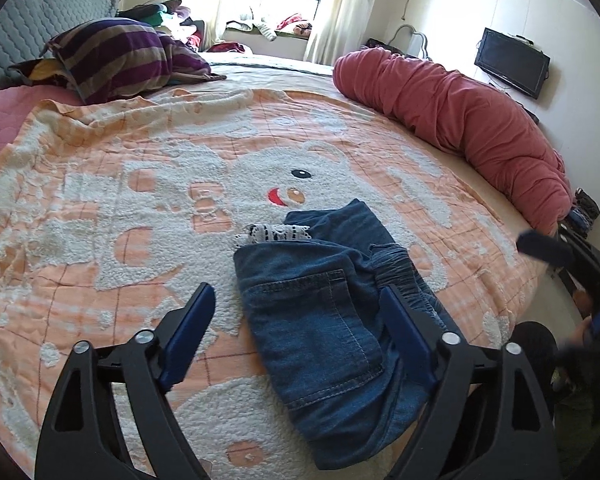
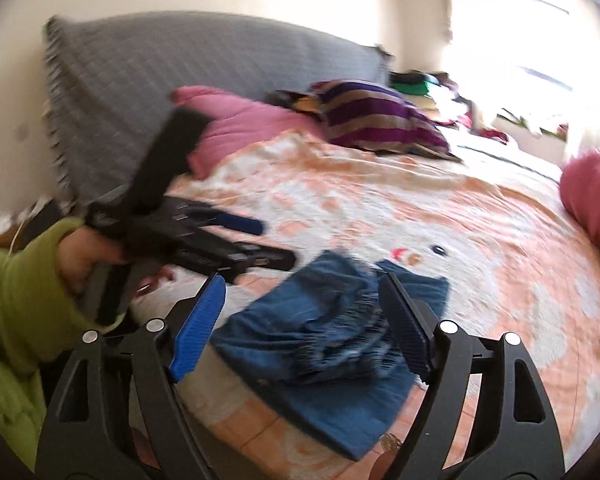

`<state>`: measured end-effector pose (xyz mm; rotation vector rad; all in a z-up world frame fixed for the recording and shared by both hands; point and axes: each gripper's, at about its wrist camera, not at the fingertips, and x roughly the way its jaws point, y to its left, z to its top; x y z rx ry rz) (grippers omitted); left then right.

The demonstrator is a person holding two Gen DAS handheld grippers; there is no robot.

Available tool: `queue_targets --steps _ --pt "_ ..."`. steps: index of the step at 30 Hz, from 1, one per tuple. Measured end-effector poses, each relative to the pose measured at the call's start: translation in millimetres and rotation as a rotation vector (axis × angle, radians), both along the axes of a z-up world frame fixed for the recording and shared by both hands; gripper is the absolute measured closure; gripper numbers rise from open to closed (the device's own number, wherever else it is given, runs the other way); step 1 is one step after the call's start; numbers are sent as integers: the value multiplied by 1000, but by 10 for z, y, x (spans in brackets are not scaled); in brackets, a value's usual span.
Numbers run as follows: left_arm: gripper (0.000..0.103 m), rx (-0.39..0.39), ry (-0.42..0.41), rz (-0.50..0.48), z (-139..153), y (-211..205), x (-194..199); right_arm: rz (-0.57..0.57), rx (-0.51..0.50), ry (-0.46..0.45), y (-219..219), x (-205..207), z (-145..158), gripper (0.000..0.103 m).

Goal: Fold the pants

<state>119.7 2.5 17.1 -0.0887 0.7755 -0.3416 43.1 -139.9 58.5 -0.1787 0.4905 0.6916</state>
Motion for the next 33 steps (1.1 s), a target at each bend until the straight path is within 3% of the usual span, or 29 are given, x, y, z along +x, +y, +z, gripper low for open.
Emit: queue_targets --steps 4,12,18,25,33 --pt "14 4 17 11 -52 15 35 -127 8 20 -149 194 -48 30" --pt "14 25 70 21 -279 -13 135 -315 -43 230 -308 708 -509 33" --pt "14 -20 132 51 -509 39 261 -332 1 386 -395 944 -839 45" --pt "18 -56 186 24 -691 -54 333 -301 57 535 -456 1077 -1086 48" --pt "27 -49 190 14 -760 -215 392 -271 86 572 -461 1190 -1176 46"
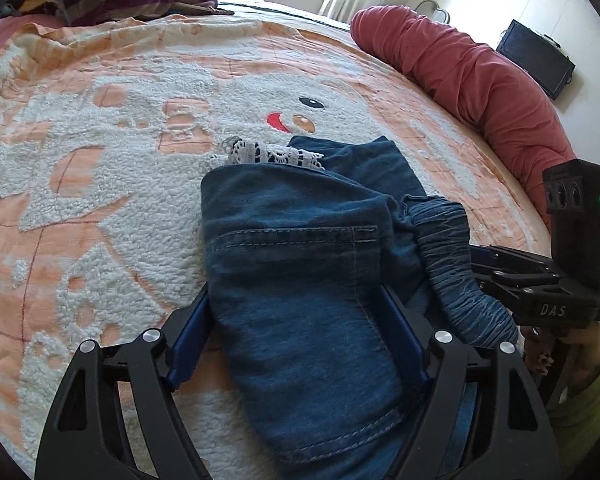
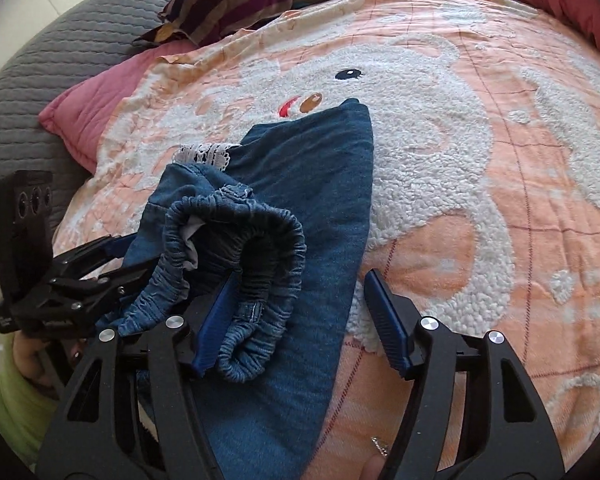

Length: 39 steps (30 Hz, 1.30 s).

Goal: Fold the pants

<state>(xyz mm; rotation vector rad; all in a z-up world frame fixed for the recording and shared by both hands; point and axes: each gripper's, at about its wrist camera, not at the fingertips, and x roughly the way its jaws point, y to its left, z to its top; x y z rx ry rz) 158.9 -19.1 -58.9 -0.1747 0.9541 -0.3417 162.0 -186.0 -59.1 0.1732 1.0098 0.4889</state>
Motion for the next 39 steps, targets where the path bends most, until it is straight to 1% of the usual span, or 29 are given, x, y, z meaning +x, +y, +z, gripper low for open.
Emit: queue_targets --steps 1,2,3,4,5,8,12,15,18,20,23,26,31,39 --pt "32 6 -3 -2 0 -18 2 0 -2 -3 2 -1 -7 49" --pt "39 9 -8 -1 11 -29 7 19 2 -14 31 -2 1 71" --pt "43 14 -15 3 28 -35 2 49 26 -19 56 -10 12 80" --pt "57 12 -28 1 57 -39 -7 60 30 -29 85 -26 30 81" --pt "63 10 -36 0 83 -37 -6 64 -4 -58 137 -59 64 83" --pt "68 -3 -57 5 164 -12 -19 73 -55 -129 244 -137 184 88" --pt "69 1 -104 7 326 13 -14 113 -116 -217 424 -163 359 89" --pt "69 33 -133 32 418 60 50 134 -127 -247 523 -68 459 89" --pt "69 28 -141 63 473 155 135 145 -127 -270 616 70 556 90" --pt "69 40 -152 81 495 201 190 152 -137 -287 699 176 608 92" --pt "70 60 -162 93 517 239 271 158 -150 -298 780 293 644 92" --pt "70 70 -170 102 516 257 349 163 -177 -312 848 378 651 92" --pt "70 78 -177 105 500 265 486 145 -176 -310 850 492 612 92" --pt "70 108 -144 107 335 225 570 124 -194 -266 801 597 405 92"
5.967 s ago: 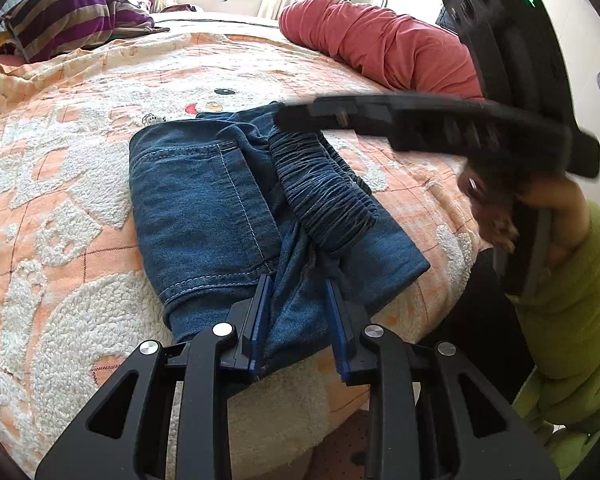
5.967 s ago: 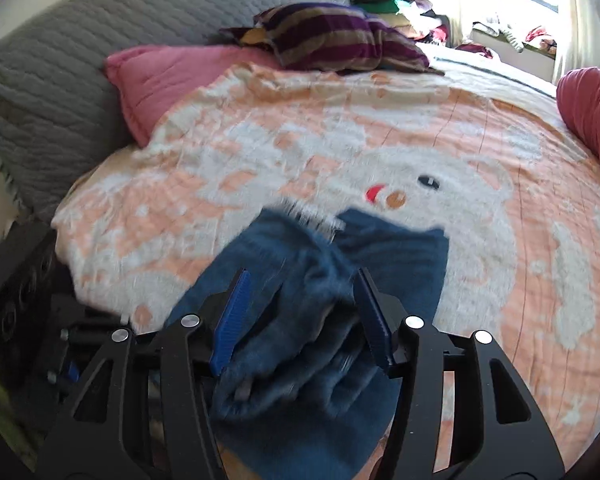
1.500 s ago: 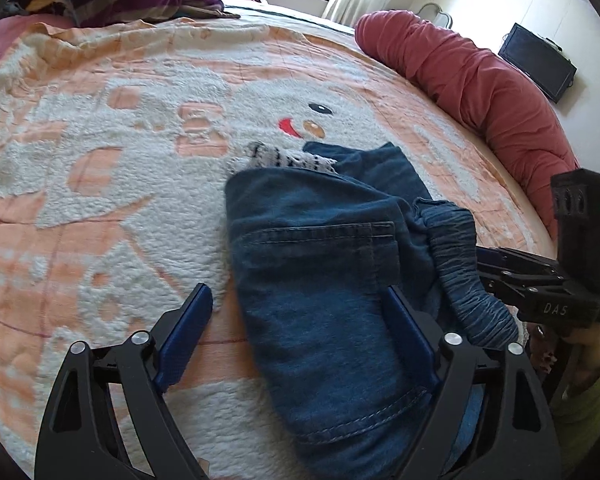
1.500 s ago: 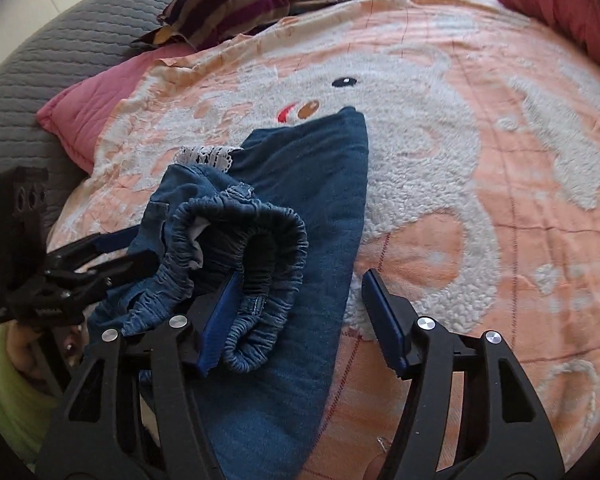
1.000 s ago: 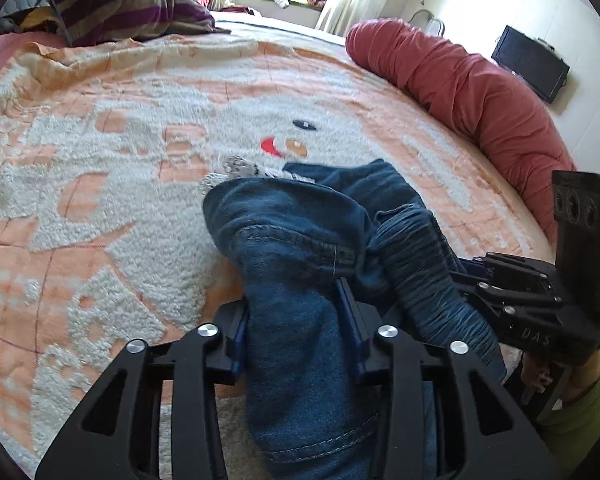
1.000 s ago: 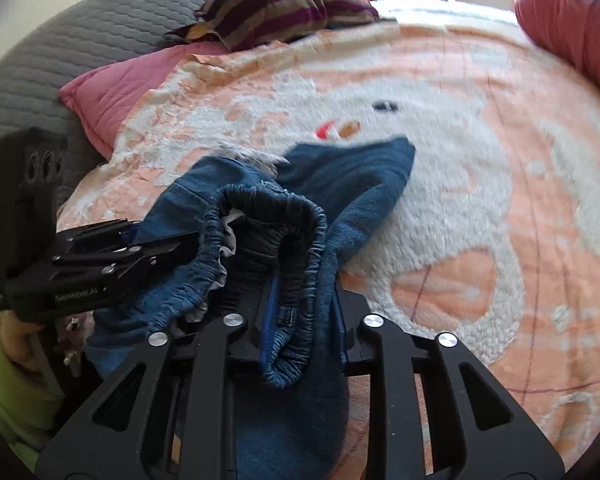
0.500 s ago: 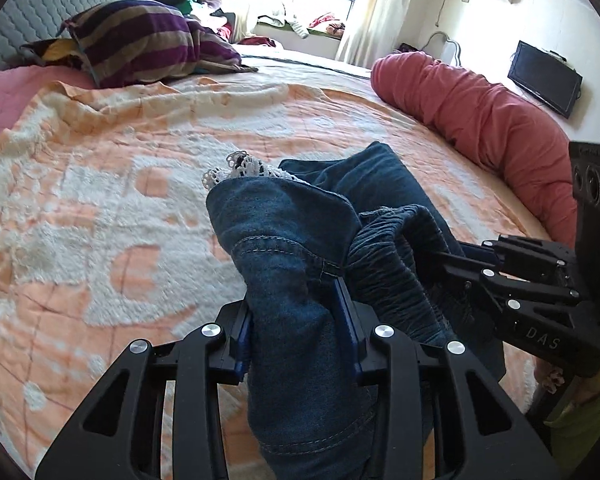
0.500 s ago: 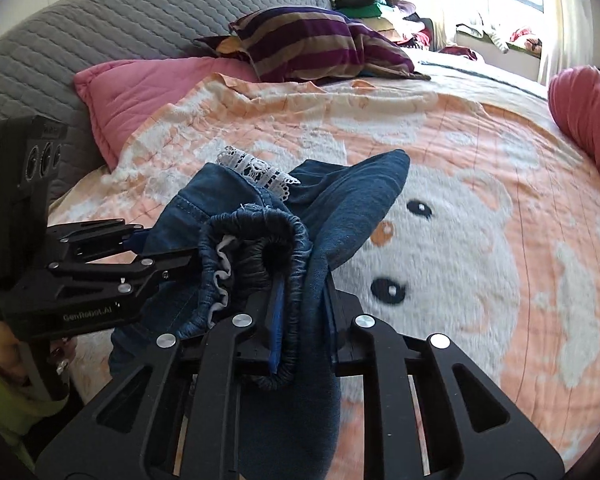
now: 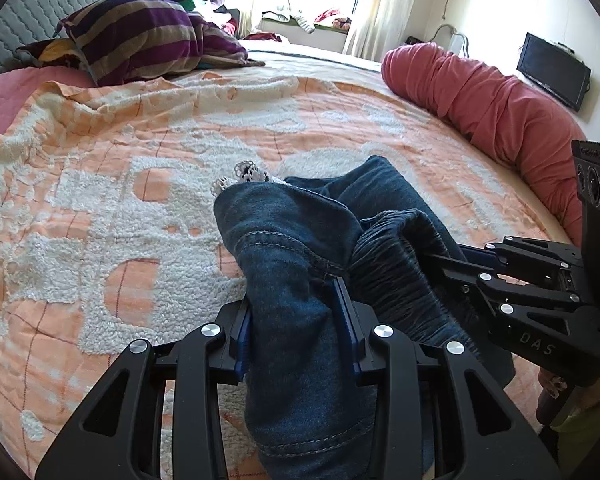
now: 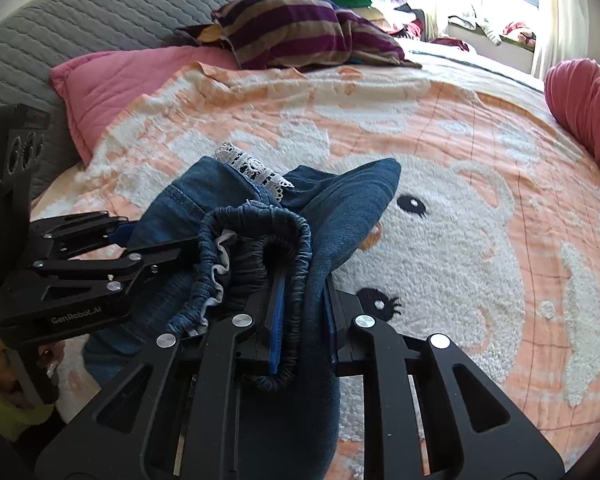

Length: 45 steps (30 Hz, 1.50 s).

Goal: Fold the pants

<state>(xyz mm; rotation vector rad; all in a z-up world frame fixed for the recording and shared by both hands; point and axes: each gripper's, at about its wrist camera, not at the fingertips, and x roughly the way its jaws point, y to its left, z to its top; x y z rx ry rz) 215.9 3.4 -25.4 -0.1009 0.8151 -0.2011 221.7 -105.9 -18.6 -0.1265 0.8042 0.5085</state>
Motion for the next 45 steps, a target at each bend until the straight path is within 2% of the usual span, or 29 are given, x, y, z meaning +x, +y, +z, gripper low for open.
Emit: queue_targets --steps 8,13,15,23,28,30,32,37,39,41,42,45 --pt "60 14 33 17 -97 13 34 -57 -20 60 -98 83 -180 85" --pt "54 27 48 25 -141 2 30 -95 -36 88 -171 106 -259 76" --pt "54 26 55 27 -161 8 26 -114 -43 90 -198 110 -288 68" --pt "44 14 58 36 -168 32 -39 -126 -45 77 -227 70 -276 65" --pt "40 17 56 33 -151 28 -84 -139 -35 74 -287 56 -251 57" --pt "40 15 56 32 -145 34 -97 -143 -32 71 -315 41 -235 53" --pt "31 15 58 35 -136 44 -110 -147 -29 66 -344 19 -211 48" --pt "30 13 51 34 -91 70 -159 -150 -22 52 -398 -27 -167 40" --pt "30 13 46 36 -66 91 -183 -157 -19 44 -423 -45 -148 34" --pt "24 14 44 41 -45 117 -202 -161 -13 38 -447 -64 -127 30" --pt "18 16 41 46 -31 133 -217 -166 -9 35 -464 -74 -114 27" --pt "18 18 29 54 19 167 -261 -176 2 24 -500 -110 -79 20"
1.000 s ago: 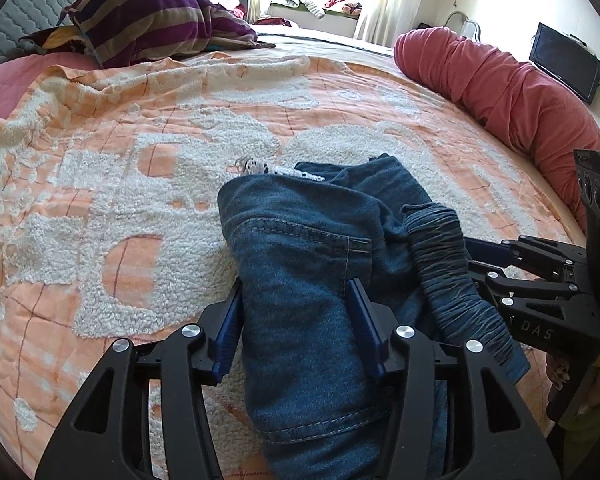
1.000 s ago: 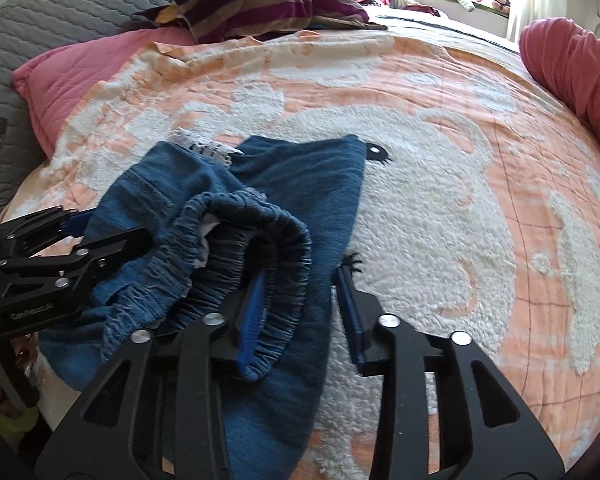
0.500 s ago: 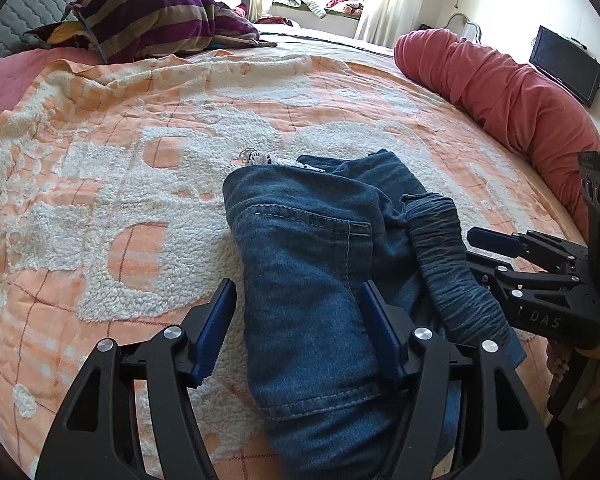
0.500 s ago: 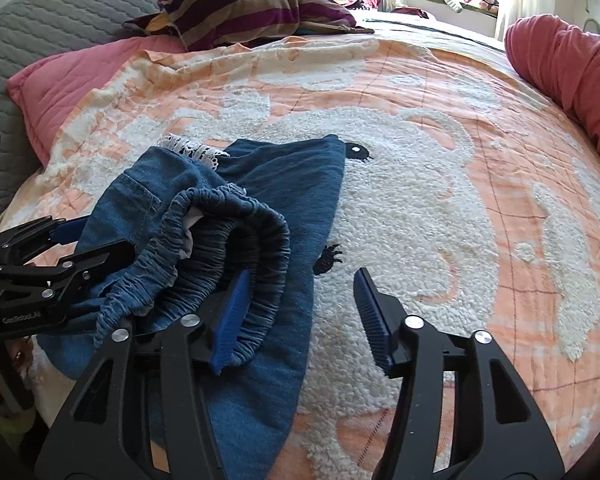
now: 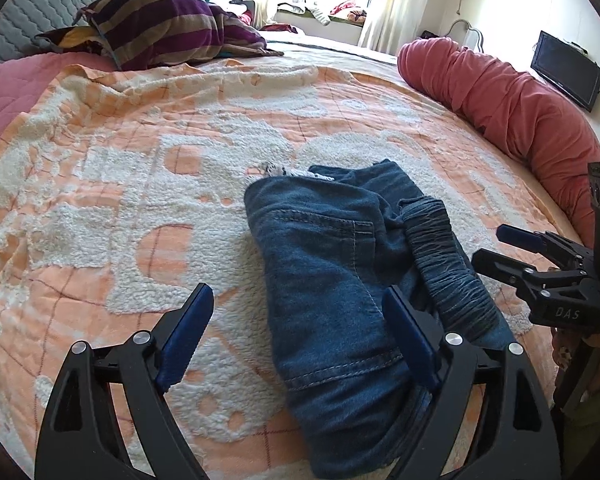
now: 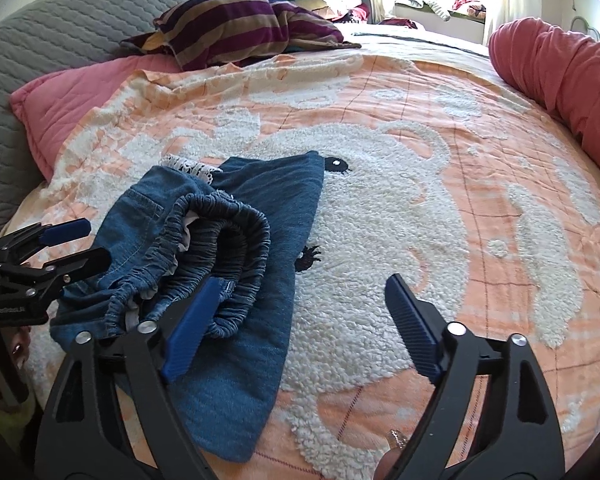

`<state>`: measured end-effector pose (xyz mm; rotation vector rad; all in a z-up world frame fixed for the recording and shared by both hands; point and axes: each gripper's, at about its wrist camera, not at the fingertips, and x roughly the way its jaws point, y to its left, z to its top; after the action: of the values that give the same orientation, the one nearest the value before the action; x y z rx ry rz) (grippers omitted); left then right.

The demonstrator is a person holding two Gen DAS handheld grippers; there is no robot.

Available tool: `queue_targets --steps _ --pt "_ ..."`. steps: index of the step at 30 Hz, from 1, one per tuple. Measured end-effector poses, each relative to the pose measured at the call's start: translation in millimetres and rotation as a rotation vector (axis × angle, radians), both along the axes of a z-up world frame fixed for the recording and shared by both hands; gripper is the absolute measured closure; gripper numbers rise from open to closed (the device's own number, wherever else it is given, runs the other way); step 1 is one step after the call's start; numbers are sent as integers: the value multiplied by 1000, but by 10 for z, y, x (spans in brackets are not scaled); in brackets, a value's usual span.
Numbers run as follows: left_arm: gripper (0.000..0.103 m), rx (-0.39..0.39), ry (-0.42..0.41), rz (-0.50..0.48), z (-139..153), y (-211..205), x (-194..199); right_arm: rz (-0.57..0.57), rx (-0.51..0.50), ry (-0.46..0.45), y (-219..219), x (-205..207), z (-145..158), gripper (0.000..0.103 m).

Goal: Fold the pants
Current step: 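Open the right tool and release the waistband onto the folded pants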

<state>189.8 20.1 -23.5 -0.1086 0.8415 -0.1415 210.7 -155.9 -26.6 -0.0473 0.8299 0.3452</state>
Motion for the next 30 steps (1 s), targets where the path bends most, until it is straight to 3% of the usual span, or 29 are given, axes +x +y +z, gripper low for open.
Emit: queue_targets --steps 4,11,24,30 --pt "8 10 -18 11 73 36 -50 -8 12 -17 -38 -55 56 18" --pt "5 22 -43 19 207 36 -201 -26 20 -101 -79 -266 258 10" --pt "5 30 -149 39 614 -104 -795 5 8 -257 -63 -921 740 9" --pt "4 31 -172 34 716 -169 -1099 24 20 -288 -32 -1212 879 9"
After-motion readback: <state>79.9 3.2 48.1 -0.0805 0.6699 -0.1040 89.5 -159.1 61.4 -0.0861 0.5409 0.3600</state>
